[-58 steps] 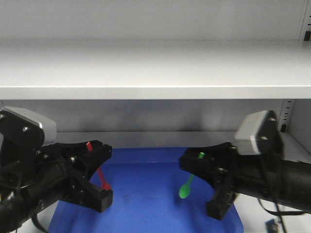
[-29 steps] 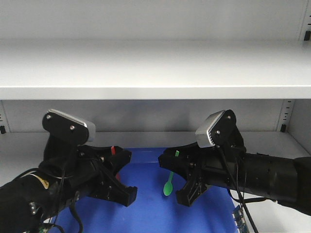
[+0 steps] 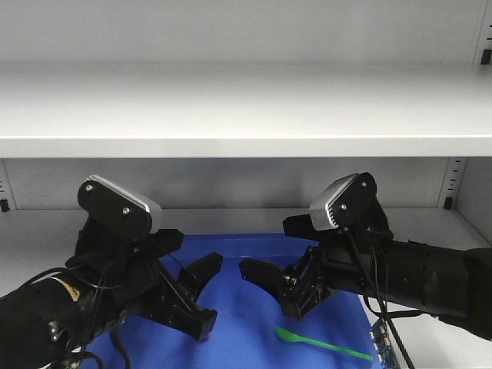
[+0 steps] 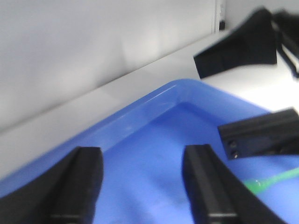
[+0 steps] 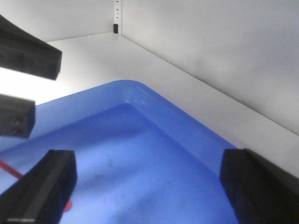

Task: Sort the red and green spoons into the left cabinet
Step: 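Open both grippers to drop the red and green spoons into the tray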

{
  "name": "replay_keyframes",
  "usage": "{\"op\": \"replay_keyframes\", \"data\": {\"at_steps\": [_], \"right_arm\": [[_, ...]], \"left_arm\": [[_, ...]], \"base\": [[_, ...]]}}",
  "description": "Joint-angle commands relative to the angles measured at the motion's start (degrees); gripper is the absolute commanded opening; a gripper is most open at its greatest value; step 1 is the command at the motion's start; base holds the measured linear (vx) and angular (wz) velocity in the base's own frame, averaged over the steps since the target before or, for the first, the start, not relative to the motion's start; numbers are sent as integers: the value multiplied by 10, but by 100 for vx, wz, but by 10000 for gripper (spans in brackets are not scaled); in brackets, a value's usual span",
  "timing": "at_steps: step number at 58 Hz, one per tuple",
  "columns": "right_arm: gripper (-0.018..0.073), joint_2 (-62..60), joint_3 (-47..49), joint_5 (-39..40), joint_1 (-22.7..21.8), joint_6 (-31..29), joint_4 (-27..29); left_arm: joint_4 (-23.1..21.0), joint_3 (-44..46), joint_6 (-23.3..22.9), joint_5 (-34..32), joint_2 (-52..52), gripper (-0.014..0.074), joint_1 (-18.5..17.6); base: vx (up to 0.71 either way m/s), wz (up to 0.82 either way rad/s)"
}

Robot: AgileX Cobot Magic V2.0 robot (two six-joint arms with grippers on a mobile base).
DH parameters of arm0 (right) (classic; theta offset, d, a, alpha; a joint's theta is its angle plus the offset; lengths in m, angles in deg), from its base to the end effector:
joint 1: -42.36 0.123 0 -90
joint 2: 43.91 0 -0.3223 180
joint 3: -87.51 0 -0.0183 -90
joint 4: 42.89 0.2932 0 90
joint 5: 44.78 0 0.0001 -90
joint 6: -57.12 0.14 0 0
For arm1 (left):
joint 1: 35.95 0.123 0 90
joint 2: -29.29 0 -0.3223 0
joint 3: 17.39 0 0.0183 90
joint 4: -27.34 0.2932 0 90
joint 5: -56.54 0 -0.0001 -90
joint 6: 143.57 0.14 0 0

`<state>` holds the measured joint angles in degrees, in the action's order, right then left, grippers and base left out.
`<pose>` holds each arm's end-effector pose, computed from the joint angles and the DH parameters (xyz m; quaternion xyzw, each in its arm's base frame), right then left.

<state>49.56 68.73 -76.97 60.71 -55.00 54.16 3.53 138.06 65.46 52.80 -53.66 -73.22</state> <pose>0.3667 0.1997 0.3143 -0.3708 0.7018 0.2445 0.5570 0.3056 -0.2280 0.3380 0.2784 0.7376 -0.1596 0.5941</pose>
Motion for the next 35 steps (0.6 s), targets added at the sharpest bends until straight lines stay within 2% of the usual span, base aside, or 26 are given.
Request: {"op": "replay_keyframes", "data": {"at_steps": [1, 16, 22, 29, 35], "right_arm": [[708, -21, 20, -6, 0, -3, 50], [637, -23, 20, 36, 0, -3, 50], [582, -23, 20, 36, 0, -3, 50], [527, -23, 20, 36, 0, -3, 50], [473, -23, 20, 36, 0, -3, 50]], "left_arm": [[0, 21, 38, -37, 19, 534, -4], [0, 21, 91, -18, 23, 533, -1], [-1, 21, 96, -15, 33, 533, 17], [-25, 21, 96, 8, 48, 533, 44], [-41, 21, 96, 31, 59, 533, 54]], "base": [[0, 0], [0, 0], [0, 0], [0, 0], [0, 0]]}}
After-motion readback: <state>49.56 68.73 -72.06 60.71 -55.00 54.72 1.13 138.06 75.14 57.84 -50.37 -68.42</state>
